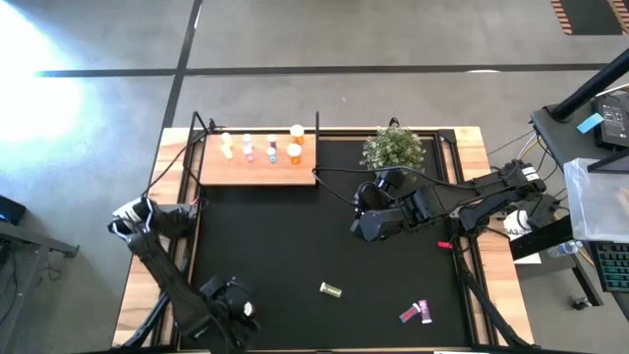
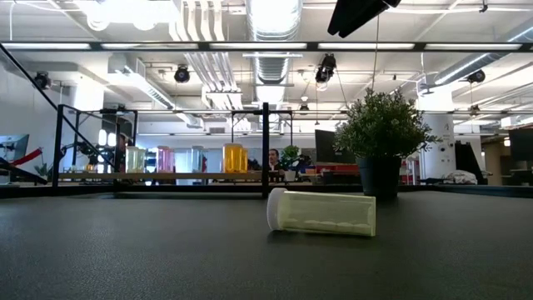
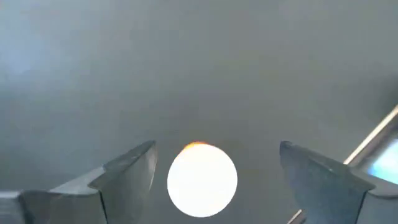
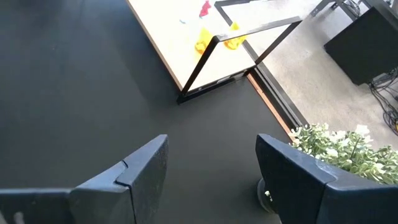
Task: Pick and place medicine bottles onto shelf by color
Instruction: Put the orange medicine bottle on the shelf aligned with the other orange medicine bottles
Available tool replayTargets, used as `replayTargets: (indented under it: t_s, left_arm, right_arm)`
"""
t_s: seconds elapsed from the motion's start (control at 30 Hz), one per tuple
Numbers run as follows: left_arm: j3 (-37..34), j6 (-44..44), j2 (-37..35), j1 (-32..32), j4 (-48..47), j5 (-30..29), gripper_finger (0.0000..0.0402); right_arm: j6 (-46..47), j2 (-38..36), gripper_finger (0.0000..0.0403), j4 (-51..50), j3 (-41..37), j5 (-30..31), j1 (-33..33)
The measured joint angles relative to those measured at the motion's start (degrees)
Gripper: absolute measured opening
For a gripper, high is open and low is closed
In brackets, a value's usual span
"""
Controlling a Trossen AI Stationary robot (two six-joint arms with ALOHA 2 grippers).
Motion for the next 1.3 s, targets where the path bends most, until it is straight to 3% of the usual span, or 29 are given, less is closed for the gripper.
replayTargets:
  t_s: [0.27,0.83,1.3]
  left_arm:
    - [5.22,-2.88,5.98,-0.96,-4.92,4.57,0.0323]
    - [1.58,-4.1,6.23,-0.98,-2.85,4.86,0.0321]
    - [0.95,-2.26,6.23,-0.61,0.0,6.35,0.0228]
  right_arm:
    - [0.0,0.0,0.0235,0.0,0.0,-0.01,-0.01]
    - [0.0,0.0,0.0235,0.0,0.0,0.0,-0.02]
    - [0.0,0.0,0.0235,0.0,0.0,0.0,-0.01]
